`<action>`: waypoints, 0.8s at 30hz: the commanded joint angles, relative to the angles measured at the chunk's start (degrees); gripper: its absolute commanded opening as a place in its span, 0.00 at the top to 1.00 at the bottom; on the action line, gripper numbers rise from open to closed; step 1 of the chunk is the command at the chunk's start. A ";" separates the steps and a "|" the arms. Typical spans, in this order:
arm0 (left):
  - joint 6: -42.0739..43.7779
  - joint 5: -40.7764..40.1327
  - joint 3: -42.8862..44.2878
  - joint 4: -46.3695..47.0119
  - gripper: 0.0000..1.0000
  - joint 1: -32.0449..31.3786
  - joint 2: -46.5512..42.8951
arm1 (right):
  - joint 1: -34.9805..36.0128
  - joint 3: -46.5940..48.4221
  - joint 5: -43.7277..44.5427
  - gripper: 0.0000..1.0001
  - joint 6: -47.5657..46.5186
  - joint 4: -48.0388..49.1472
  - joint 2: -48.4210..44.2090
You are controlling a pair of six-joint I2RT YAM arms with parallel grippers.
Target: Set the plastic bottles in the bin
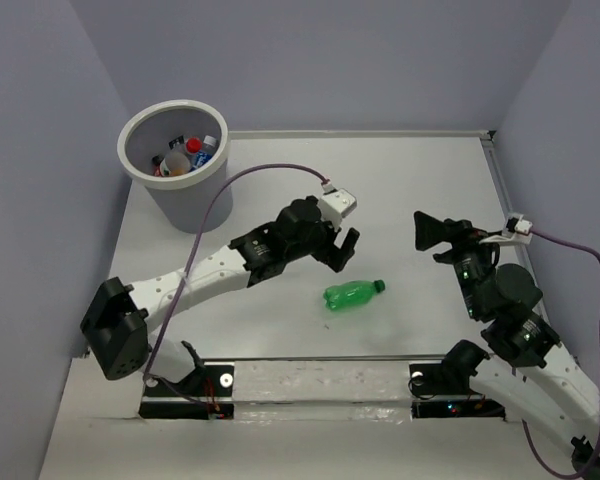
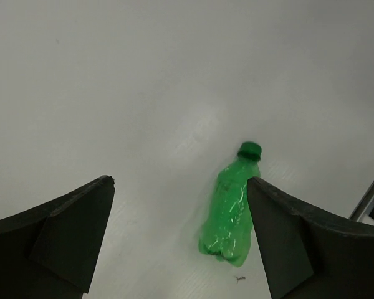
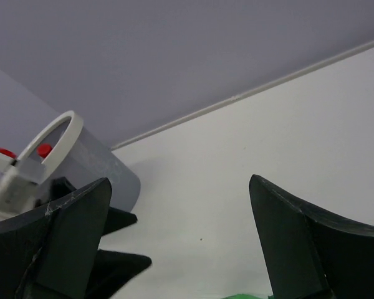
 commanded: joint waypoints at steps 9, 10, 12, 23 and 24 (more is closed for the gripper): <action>7.02 19.83 0.10 4.42 0.01 -3.03 14.47 | 0.49 -0.45 5.60 0.04 0.06 -3.77 -2.00; 7.11 20.52 0.71 4.25 0.01 -3.30 16.14 | 0.49 -0.10 5.07 0.03 -0.03 -3.86 -1.65; 7.29 22.28 1.33 3.72 0.01 -3.74 17.90 | 0.49 0.26 4.54 0.03 -0.03 -3.86 -0.60; 8.96 14.03 5.20 -3.75 0.30 -7.96 28.81 | 0.49 0.61 3.66 0.03 0.23 -3.77 0.28; 9.05 13.42 5.20 -3.75 0.36 -8.13 29.07 | 0.49 0.70 3.57 0.03 0.06 -3.68 0.28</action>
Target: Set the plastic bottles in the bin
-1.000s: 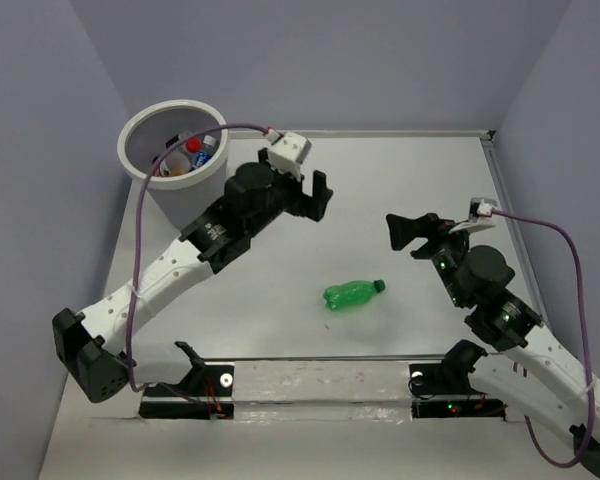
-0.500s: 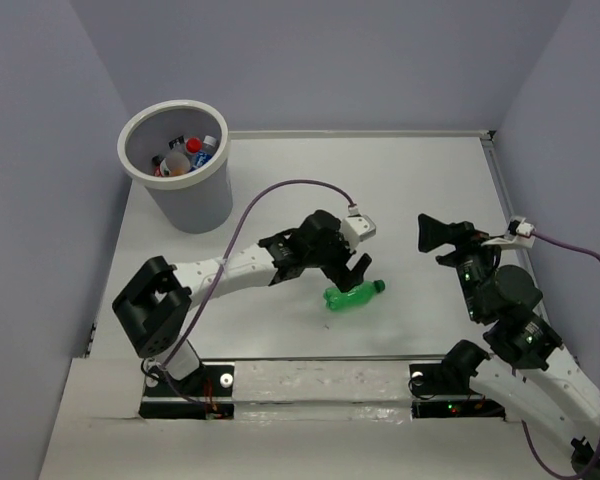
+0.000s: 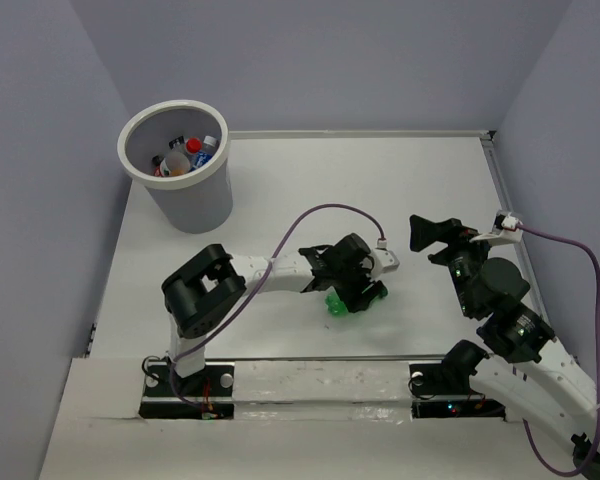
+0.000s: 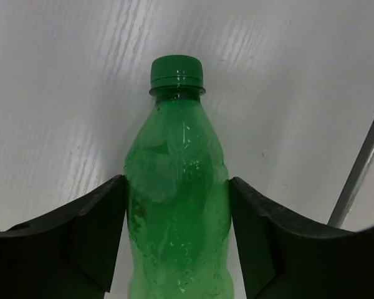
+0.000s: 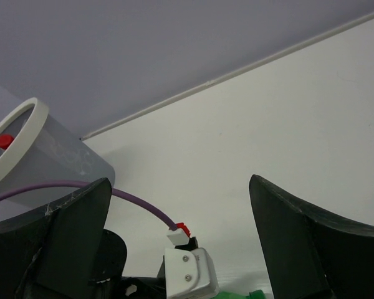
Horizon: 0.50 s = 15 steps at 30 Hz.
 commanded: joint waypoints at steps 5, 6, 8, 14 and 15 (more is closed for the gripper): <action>1.20 -5.48 1.79 -2.18 0.52 -0.40 -0.78 | 0.49 0.81 0.18 0.04 -0.36 0.62 -1.11; 1.46 -6.01 1.79 -2.09 0.52 -0.40 -1.31 | 0.49 0.81 0.36 0.04 -0.36 0.71 -1.29; 1.55 -8.90 1.88 -2.18 0.63 -0.31 -3.51 | 0.49 0.81 0.71 0.04 -0.45 0.62 -1.56; -0.29 -15.32 1.88 -2.00 0.64 3.99 -14.21 | 0.49 0.54 1.15 0.05 -0.36 0.62 -3.05; -1.08 -15.42 1.96 -1.65 0.64 6.09 -15.98 | 0.49 0.54 0.98 0.05 -0.36 0.62 -3.14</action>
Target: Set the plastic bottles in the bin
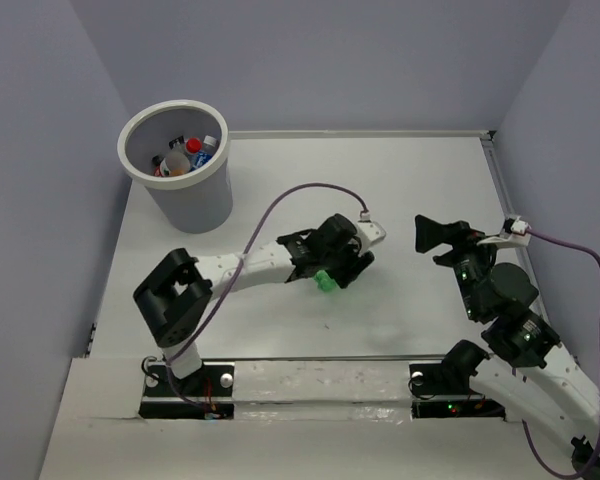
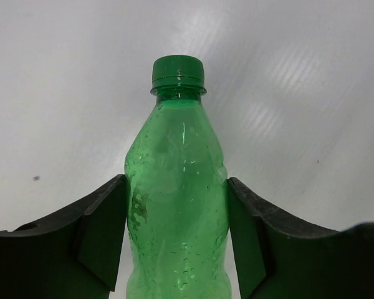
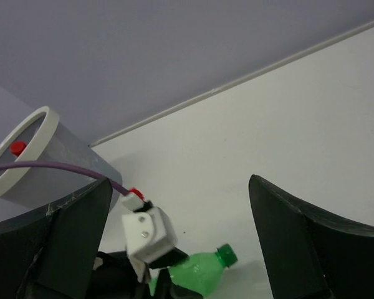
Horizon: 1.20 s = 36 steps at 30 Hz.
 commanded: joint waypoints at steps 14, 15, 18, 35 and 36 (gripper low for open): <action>-13.42 -28.97 8.93 11.48 0.60 27.81 -37.32 | 0.49 -0.07 -15.20 0.05 1.00 2.46 6.27; -14.04 -28.88 8.85 12.02 0.60 30.65 -37.68 | 0.49 -0.16 -15.74 0.05 1.00 2.64 6.62; -14.05 -29.93 9.11 12.98 0.60 40.59 -37.25 | 0.49 0.02 -17.06 0.05 0.82 2.82 7.59; -5.35 -40.48 13.33 19.75 0.41 54.85 -20.56 | 0.49 -2.36 -19.88 0.07 0.56 3.52 5.31; -5.26 -40.04 13.41 19.67 0.37 54.85 -20.20 | 0.49 -2.27 -19.79 0.07 0.47 3.52 5.31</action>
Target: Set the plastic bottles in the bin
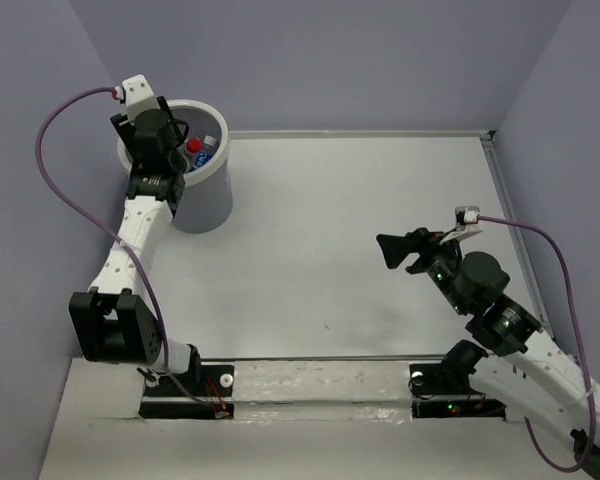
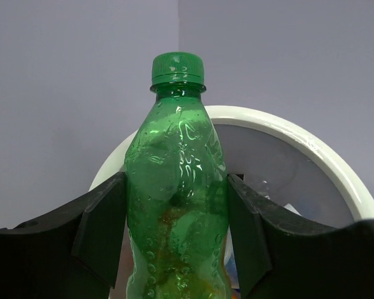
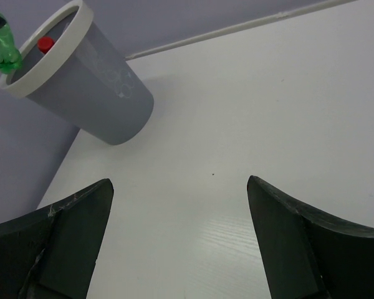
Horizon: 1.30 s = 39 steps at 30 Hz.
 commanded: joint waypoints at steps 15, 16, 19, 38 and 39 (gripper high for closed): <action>2.13 13.55 7.38 3.64 0.01 -6.68 -6.32 | 0.49 0.40 -1.03 0.07 -0.45 5.41 1.73; 2.04 14.16 7.64 3.64 0.01 -7.91 -7.29 | 0.49 0.49 -1.39 0.07 -0.53 5.68 1.91; 0.03 17.76 7.30 3.81 0.01 -12.57 -11.59 | 0.49 0.75 -2.44 0.06 -0.80 7.35 1.83; -16.68 55.47 -18.63 6.89 0.01 -16.80 -41.90 | 0.49 12.69 -2.36 0.00 -14.33 4.45 -0.63; -16.24 55.65 -18.63 6.72 0.01 -16.80 -43.32 | 0.49 12.97 -2.53 0.00 -14.25 4.54 -2.29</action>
